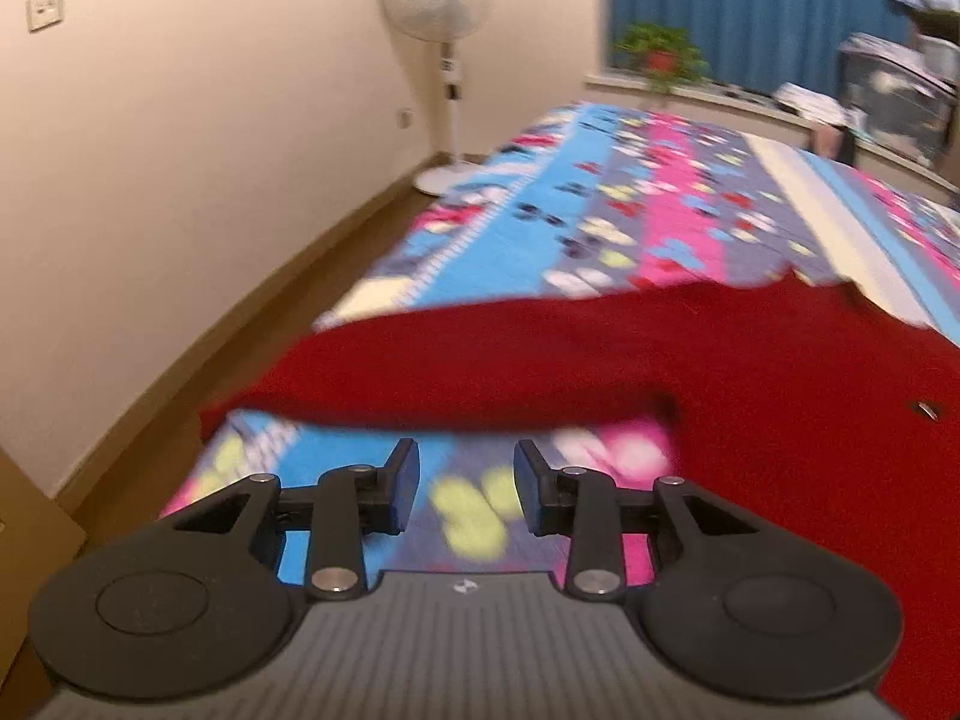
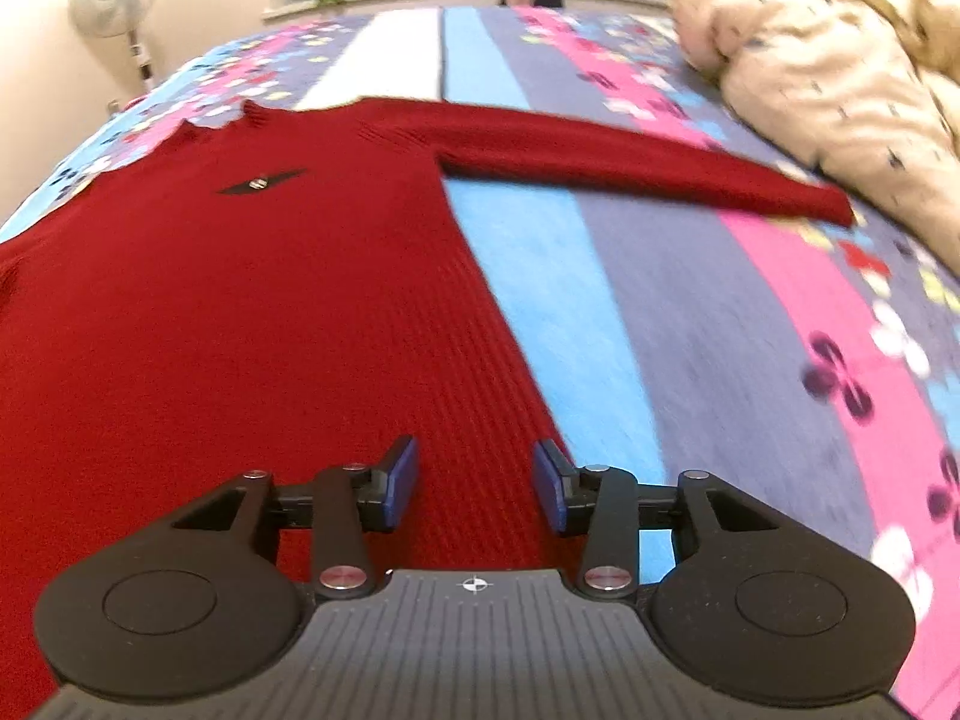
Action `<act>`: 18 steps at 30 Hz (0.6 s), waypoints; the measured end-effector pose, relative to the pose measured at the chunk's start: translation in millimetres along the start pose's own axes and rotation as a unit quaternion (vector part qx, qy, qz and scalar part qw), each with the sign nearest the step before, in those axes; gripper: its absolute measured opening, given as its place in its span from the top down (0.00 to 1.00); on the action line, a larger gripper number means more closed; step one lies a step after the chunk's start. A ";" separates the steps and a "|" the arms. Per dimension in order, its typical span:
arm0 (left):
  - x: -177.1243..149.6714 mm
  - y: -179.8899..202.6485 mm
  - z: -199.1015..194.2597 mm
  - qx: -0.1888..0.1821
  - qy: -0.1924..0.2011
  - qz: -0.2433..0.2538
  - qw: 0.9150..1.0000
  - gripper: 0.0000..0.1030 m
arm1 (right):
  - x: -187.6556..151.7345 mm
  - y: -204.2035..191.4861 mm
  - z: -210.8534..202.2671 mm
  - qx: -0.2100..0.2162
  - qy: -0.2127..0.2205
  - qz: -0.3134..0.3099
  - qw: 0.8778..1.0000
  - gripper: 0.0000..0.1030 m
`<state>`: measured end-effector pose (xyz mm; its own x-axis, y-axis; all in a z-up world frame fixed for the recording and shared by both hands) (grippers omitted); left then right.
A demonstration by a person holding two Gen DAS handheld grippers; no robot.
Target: Fold small clothes
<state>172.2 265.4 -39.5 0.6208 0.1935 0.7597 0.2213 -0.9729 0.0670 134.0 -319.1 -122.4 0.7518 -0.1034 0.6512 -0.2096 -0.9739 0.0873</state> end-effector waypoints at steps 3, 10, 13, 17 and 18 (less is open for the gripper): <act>-42.9 19.6 -23.3 -0.055 -0.021 -0.007 0.998 0.49 | -12.2 10.4 -3.5 -0.008 -0.004 -0.004 1.000 0.56; -145.1 53.0 -29.9 -0.170 -0.181 -0.041 0.968 0.48 | -35.8 32.8 -11.0 -0.004 -0.027 0.015 1.000 0.47; -171.6 57.4 -29.4 -0.167 -0.221 -0.036 0.960 0.48 | -39.4 40.2 -10.8 0.008 -0.037 0.038 0.999 0.47; -177.9 65.2 -35.9 -0.157 -0.212 0.001 0.965 0.64 | -41.6 38.7 -12.9 0.044 -0.040 0.055 0.997 0.79; -177.8 67.0 -38.1 -0.155 -0.211 0.009 0.965 0.81 | -40.5 37.3 -15.6 0.046 -0.035 0.053 0.997 0.88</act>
<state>48.0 160.9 -145.5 0.8880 0.1465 0.4359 0.0124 -0.9552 0.2958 86.0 -348.1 -133.7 0.7714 -0.2176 0.5979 -0.2344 -0.9708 -0.0508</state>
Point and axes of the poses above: each gripper's, at about its wrist camera, not at the fingertips, and z roughly the way its jaws point, y to its right, x to its top, the point moved 8 cm from there along z, roughly the way its jaws point, and after that the axes turned 8 degrees about -x, right-handed, at the moved point
